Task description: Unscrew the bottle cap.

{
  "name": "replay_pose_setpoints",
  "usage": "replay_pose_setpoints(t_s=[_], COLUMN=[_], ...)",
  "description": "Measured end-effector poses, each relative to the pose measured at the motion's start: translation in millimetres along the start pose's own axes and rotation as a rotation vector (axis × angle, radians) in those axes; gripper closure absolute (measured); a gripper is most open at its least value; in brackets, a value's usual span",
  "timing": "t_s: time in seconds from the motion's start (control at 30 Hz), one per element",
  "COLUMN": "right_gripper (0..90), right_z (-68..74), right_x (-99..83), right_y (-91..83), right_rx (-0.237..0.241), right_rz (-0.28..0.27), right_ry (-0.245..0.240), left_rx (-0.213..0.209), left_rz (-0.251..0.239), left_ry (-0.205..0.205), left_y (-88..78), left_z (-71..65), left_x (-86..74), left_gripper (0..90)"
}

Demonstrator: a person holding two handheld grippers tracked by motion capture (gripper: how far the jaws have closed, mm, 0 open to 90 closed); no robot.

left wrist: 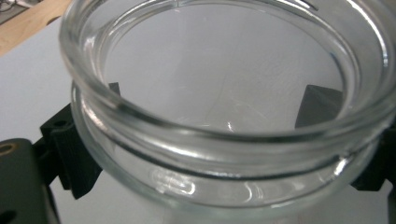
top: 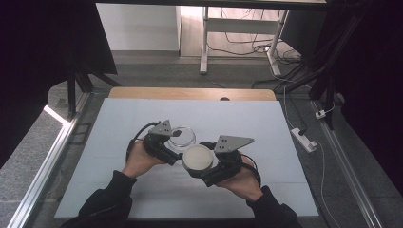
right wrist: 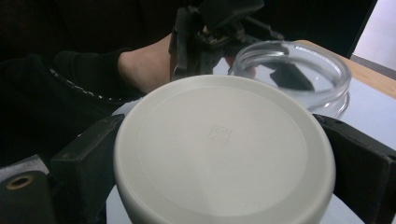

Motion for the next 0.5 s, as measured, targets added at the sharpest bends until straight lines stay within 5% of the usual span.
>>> replay_pose_setpoints(t_s=[0.5], right_gripper=[7.2], right_z=[3.1], right_x=[-17.1], right_y=[0.7], right_rx=[-0.016], right_rz=[-0.003], right_ry=[-0.011], left_rx=[0.029], left_rz=[-0.016], left_ry=[-0.009], left_y=[6.6], left_z=[14.2], left_x=[5.7], left_gripper=[7.3])
Point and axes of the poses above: each handheld gripper's, and its own axes: y roughly forward along the jaws, x roughly out of its top, z roughly to its left, the point moved 7 cm from there along y, roughly forward along the jaws, and after that the axes turned 11 degrees about y, right-handed, at the moved point
